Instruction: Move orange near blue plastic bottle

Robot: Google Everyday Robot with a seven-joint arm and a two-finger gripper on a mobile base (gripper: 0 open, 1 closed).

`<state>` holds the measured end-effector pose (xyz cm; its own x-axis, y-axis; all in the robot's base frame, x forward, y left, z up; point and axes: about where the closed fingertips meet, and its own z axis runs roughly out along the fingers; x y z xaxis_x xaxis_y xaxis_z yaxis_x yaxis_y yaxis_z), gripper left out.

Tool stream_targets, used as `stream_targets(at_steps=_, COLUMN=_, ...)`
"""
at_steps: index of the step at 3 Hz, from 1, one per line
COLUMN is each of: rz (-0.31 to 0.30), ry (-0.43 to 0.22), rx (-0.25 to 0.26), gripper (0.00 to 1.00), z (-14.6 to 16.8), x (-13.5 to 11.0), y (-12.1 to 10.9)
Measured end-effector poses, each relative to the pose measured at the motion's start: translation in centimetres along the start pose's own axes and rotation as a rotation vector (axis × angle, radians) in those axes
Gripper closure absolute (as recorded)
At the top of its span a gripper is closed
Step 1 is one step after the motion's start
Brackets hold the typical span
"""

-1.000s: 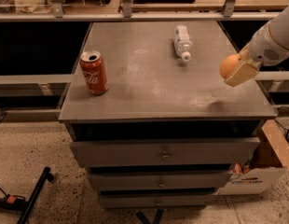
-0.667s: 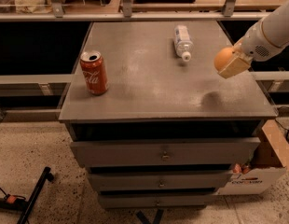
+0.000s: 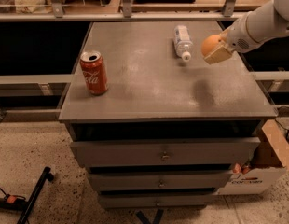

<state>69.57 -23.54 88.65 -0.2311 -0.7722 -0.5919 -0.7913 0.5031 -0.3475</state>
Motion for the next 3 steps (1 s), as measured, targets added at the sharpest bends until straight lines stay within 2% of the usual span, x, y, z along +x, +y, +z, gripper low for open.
stream_targets(at_steps=1, rz=0.028, ry=-0.024, rx=0.026, gripper=1.00, z=2.0, x=-0.5, y=-1.6)
stream_targets(at_steps=3, rz=0.082, ry=-0.033, rx=0.014, gripper=1.00, z=5.0, x=0.4, y=-3.6)
